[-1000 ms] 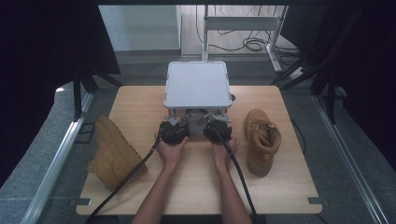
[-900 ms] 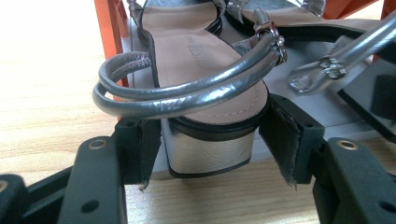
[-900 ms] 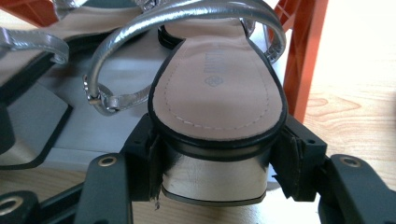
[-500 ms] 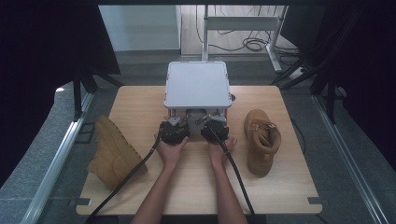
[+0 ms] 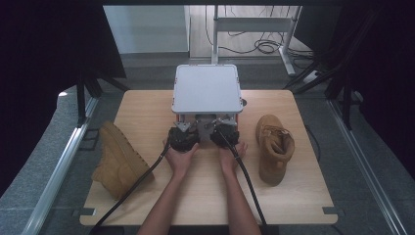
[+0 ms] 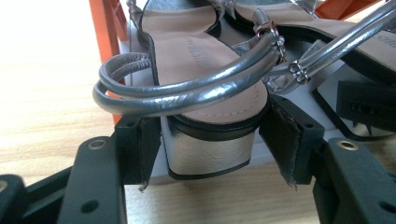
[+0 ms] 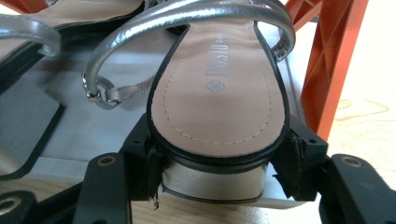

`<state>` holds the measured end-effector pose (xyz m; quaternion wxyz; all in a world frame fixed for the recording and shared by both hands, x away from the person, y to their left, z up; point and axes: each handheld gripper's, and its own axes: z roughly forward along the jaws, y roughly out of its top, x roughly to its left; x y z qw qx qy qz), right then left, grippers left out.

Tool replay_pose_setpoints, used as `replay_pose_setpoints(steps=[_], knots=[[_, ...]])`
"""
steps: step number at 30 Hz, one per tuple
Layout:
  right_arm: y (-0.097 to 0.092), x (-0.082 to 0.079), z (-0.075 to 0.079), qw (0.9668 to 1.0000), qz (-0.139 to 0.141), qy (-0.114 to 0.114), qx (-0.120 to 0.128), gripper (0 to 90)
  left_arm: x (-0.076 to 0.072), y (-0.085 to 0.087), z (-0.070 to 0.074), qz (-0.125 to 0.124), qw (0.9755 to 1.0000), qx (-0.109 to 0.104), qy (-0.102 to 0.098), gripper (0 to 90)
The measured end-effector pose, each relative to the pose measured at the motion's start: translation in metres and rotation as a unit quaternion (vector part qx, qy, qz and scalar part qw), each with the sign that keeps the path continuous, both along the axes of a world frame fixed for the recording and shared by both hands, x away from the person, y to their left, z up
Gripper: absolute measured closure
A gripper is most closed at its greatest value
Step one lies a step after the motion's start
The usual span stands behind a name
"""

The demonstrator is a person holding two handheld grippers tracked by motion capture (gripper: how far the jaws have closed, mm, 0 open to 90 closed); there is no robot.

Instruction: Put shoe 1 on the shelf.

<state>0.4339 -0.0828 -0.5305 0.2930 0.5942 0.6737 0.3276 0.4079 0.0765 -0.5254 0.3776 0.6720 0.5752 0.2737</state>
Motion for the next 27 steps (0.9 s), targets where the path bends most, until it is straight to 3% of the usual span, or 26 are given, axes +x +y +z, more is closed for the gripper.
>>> replay_pose_setpoints(steps=[5, 10, 12, 15, 18, 20, 23, 25, 27], knots=[[0.000, 0.000, 0.000, 1.0000, 0.002, 0.000, -0.003, 41.1, 0.002, -0.005, -0.001, 0.005, 0.9999, -0.008, -0.002, 39.1], [0.000, 0.000, 0.000, 1.0000, 0.004, -0.001, -0.002, 39.8, 0.001, -0.002, 0.001, -0.008, 0.9999, -0.013, -0.002, 38.4], [-0.001, -0.001, 0.000, 0.9998, 0.012, 0.002, 0.014, 31.3, -0.004, -0.001, 0.005, -0.014, 0.9997, -0.011, -0.019, 36.3], [-0.003, -0.011, 0.004, 0.9995, 0.023, -0.012, 0.021, 27.2, -0.013, 0.004, 0.013, -0.031, 0.9990, -0.011, -0.030, 32.4], [-0.009, -0.023, 0.010, 0.9982, 0.035, -0.018, 0.044, 27.1, -0.029, 0.017, 0.017, -0.036, 0.9979, -0.022, -0.049, 32.7], [-0.017, -0.035, 0.014, 0.9964, 0.043, -0.028, 0.068, 30.9, -0.036, 0.026, 0.017, -0.029, 0.9978, -0.030, -0.053, 34.6], [-0.027, -0.048, 0.017, 0.9931, 0.055, -0.044, 0.094, 46.1, -0.042, 0.033, 0.016, -0.017, 0.9981, -0.034, -0.049, 44.3], [-0.031, -0.053, 0.018, 0.9922, 0.056, -0.057, 0.096, 57.1, -0.043, 0.036, 0.013, -0.012, 0.9985, -0.034, -0.042, 54.2], [-0.034, -0.054, 0.020, 0.9936, 0.043, -0.061, 0.085, 68.3, -0.040, 0.037, 0.010, -0.022, 0.9988, -0.038, -0.020, 66.5]])
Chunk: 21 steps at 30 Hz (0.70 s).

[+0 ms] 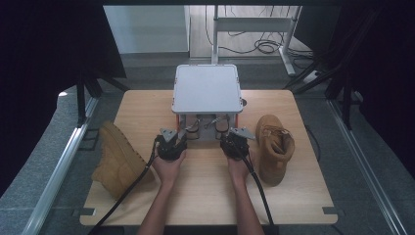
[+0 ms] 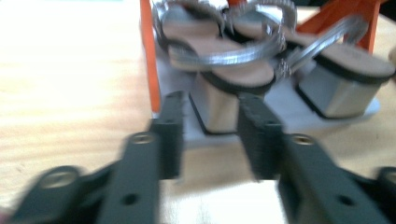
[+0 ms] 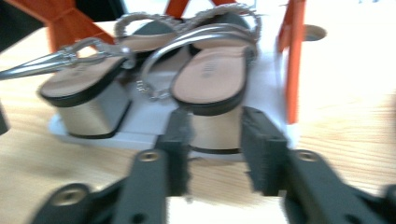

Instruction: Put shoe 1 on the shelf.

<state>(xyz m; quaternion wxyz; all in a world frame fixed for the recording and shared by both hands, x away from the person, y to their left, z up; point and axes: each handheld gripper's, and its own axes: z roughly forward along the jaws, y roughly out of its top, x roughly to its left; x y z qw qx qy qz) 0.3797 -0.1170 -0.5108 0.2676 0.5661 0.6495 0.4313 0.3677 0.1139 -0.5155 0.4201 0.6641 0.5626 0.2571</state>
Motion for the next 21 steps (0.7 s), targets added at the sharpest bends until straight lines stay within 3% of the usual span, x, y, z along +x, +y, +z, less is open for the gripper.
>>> replay_pose_setpoints(steps=[2, 8, 12, 16, 21], knots=[[-0.003, 0.002, 0.000, 0.9999, -0.009, 0.000, -0.009, 76.8, 0.003, 0.000, -0.003, -0.003, 0.9999, -0.001, 0.011, 74.3], [-0.010, 0.012, -0.006, 0.9992, -0.018, 0.015, -0.032, 88.2, 0.012, 0.002, -0.007, -0.019, 0.9989, -0.020, 0.036, 86.7], [-0.007, 0.022, -0.012, 0.9974, -0.025, 0.021, -0.065, 89.5, 0.017, 0.003, -0.006, -0.018, 0.9988, -0.016, 0.042, 89.1], [-0.006, 0.027, -0.015, 0.9966, -0.025, 0.023, -0.075, 89.7, 0.022, 0.002, -0.006, -0.015, 0.9988, -0.008, 0.045, 89.5], [-0.005, 0.030, -0.017, 0.9968, -0.019, 0.030, -0.072, 89.7, 0.027, 0.001, -0.009, -0.016, 0.9983, -0.018, 0.052, 89.6]])
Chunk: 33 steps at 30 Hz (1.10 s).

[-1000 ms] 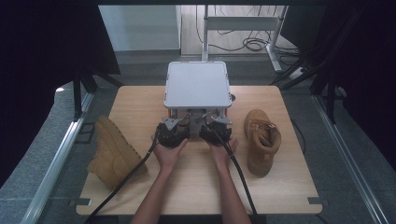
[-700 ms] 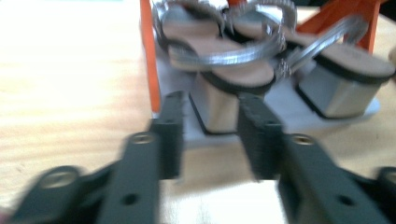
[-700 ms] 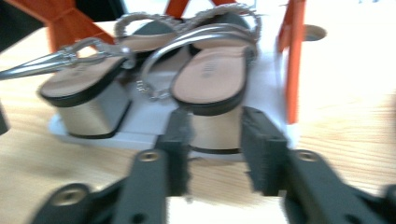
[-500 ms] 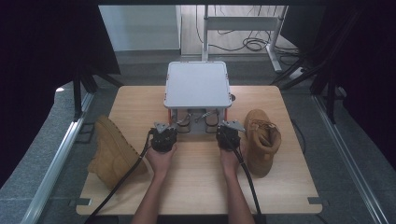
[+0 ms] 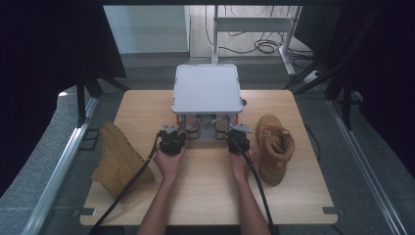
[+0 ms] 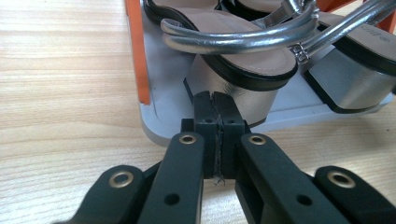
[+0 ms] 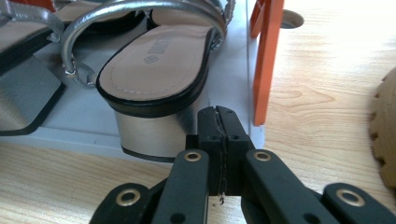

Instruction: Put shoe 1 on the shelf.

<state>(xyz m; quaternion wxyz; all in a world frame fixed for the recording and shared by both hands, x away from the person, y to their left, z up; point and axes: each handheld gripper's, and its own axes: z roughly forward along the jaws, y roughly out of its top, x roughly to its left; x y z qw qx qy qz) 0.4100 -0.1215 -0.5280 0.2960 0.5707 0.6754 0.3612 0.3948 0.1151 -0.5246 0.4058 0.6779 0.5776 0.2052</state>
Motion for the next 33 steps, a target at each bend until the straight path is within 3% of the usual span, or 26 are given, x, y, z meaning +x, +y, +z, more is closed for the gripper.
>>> replay_pose_setpoints(steps=[17, 30, 33], knots=[[0.014, 0.004, 0.000, 0.9992, 0.025, -0.007, -0.029, 89.8, 0.010, -0.012, -0.004, -0.015, 0.9999, -0.001, 0.007, 90.0], [0.024, 0.005, -0.001, 0.9989, 0.037, -0.007, -0.029, 89.8, 0.015, -0.021, -0.005, -0.023, 0.9997, 0.003, 0.008, 89.8], [0.027, 0.006, -0.001, 0.9982, 0.043, -0.008, -0.040, 89.8, 0.015, -0.022, -0.006, -0.024, 0.9997, 0.002, 0.007, 89.8]])
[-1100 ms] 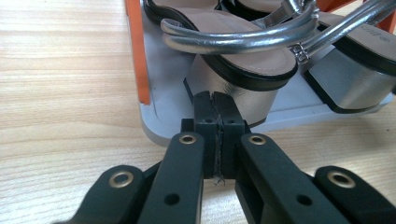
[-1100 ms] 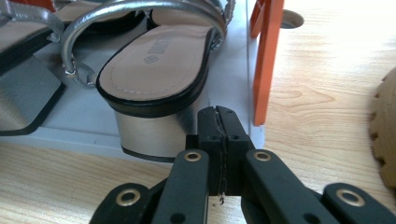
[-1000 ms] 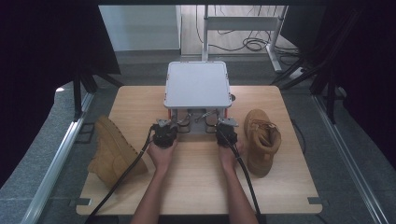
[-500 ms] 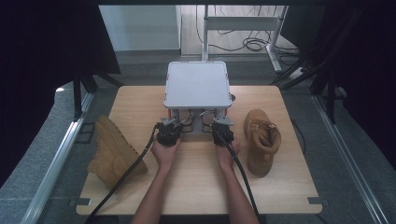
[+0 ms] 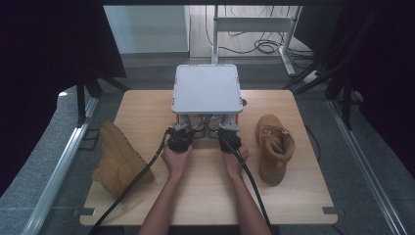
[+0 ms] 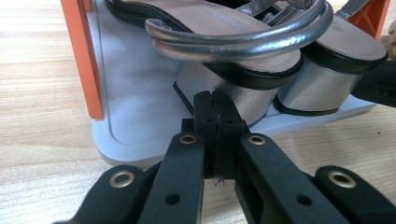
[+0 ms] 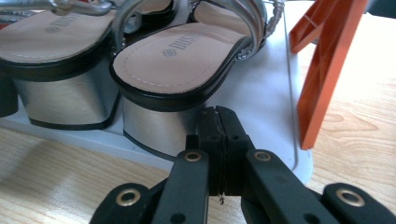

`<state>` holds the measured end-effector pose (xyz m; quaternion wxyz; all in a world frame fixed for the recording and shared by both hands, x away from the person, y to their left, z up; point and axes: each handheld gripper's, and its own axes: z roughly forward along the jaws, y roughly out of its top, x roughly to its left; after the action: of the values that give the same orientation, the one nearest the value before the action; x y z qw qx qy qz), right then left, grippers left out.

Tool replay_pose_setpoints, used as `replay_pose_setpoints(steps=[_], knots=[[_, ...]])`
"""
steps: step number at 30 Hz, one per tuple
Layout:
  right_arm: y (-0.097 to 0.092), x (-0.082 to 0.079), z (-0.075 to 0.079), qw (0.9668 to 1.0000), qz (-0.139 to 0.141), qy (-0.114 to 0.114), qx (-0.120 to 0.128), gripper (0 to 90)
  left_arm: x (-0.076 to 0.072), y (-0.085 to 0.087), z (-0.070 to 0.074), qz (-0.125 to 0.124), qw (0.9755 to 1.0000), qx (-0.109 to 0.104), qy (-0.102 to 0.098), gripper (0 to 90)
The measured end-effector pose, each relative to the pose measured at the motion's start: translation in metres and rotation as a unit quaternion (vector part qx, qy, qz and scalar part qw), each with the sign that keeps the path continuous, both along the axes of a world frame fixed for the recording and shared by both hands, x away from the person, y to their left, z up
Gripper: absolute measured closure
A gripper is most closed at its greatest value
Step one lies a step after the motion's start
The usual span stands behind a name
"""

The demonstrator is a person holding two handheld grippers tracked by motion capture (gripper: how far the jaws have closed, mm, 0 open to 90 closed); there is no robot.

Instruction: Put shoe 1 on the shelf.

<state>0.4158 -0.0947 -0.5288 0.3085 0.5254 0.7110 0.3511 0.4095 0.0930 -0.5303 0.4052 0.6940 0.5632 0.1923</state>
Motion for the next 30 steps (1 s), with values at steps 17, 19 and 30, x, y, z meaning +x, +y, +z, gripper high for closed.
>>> replay_pose_setpoints(steps=[17, 19, 30], knots=[[0.000, -0.014, 0.010, 0.9996, 0.023, -0.013, 0.011, 89.4, -0.016, 0.006, 0.008, -0.004, 0.9995, -0.008, -0.029, 86.6], [-0.003, -0.020, 0.013, 0.9985, 0.036, -0.014, 0.040, 89.4, -0.021, 0.008, 0.011, -0.010, 0.9994, -0.011, -0.033, 86.5], [-0.008, -0.065, 0.032, 0.9936, 0.104, -0.031, 0.033, 88.2, -0.061, 0.012, 0.031, -0.056, 0.9957, -0.053, -0.053, 79.0]])
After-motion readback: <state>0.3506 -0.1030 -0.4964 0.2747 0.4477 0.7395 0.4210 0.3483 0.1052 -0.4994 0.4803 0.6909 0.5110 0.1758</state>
